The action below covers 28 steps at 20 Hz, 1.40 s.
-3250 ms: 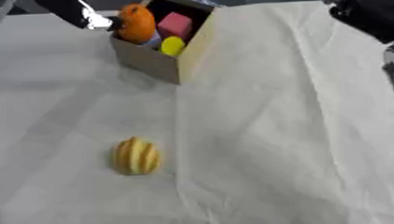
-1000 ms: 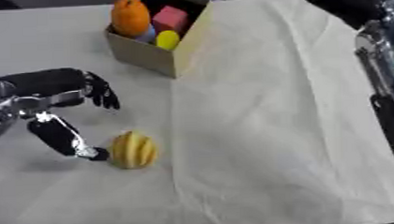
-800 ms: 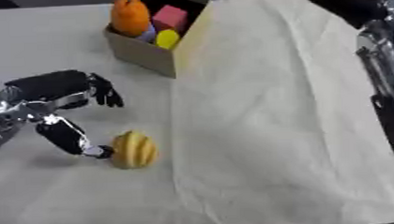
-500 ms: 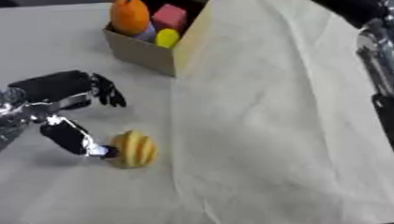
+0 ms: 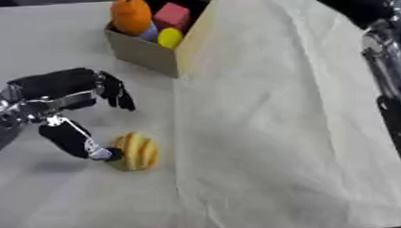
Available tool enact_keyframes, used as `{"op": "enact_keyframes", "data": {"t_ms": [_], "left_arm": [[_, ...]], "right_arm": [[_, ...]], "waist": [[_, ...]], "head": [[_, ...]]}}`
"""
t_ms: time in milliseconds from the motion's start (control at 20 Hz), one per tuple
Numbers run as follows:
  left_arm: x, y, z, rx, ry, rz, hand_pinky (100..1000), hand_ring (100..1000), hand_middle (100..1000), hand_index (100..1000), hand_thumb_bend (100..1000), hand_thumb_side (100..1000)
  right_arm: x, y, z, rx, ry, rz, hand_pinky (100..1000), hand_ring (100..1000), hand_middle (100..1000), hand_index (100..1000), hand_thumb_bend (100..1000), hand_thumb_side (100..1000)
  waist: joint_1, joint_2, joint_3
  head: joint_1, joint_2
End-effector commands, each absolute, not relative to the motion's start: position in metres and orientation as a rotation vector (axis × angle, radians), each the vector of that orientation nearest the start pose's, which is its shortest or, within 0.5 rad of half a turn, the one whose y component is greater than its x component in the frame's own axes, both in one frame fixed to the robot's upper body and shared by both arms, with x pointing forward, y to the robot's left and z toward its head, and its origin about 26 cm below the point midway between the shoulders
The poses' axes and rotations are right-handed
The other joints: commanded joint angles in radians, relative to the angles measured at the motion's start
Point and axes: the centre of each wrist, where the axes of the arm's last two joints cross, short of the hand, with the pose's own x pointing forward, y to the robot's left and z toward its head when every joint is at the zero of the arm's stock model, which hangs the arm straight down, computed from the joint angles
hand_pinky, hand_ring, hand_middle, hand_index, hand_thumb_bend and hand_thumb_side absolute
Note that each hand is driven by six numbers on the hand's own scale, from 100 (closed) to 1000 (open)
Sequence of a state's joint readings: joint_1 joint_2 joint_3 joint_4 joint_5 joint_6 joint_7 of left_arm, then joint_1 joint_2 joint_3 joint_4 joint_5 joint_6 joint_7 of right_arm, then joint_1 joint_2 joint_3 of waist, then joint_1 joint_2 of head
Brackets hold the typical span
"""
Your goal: Pick up objects on the table and place them in the box.
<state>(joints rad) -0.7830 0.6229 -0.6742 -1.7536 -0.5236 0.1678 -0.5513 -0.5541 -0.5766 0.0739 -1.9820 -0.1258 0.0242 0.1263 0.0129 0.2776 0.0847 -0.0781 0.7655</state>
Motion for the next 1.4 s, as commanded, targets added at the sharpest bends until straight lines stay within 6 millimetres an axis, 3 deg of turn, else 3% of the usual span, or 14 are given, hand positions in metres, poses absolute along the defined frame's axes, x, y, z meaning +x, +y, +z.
{"op": "enact_keyframes", "data": {"t_ms": [50,450,1000,1150,1400], "left_arm": [[0.344,0.15,0.212,0.583,-1.55,-1.907,723,646,608,722,600,288],[0.349,0.155,0.187,0.61,-1.524,-1.914,718,647,610,722,621,309],[0.342,0.155,0.181,0.589,-1.565,-1.882,704,626,599,701,583,271],[0.342,0.156,0.177,0.587,-1.576,-1.867,699,621,596,685,518,256],[0.341,0.156,0.178,0.584,-1.613,-1.819,687,605,568,634,304,211]], "right_arm": [[0.306,-0.254,0.296,-0.118,-2.398,0.812,931,698,652,796,100,567],[0.306,-0.253,0.297,-0.114,-2.405,0.817,931,698,652,796,100,568],[0.306,-0.253,0.298,-0.11,-2.41,0.815,931,698,652,796,100,571],[0.306,-0.253,0.298,-0.111,-2.41,0.815,931,698,652,796,100,569],[0.306,-0.253,0.298,-0.111,-2.407,0.813,932,699,652,797,100,569]], "waist": [[-0.002,-0.013,-0.002],[-0.006,-0.002,0.001],[-0.01,0.004,0.003],[-0.011,0.007,0.003],[-0.01,0.006,0.004]], "head": [[0.001,-0.002],[0.004,-0.009],[0.003,-0.022],[0.002,-0.023],[0.002,-0.025]]}}
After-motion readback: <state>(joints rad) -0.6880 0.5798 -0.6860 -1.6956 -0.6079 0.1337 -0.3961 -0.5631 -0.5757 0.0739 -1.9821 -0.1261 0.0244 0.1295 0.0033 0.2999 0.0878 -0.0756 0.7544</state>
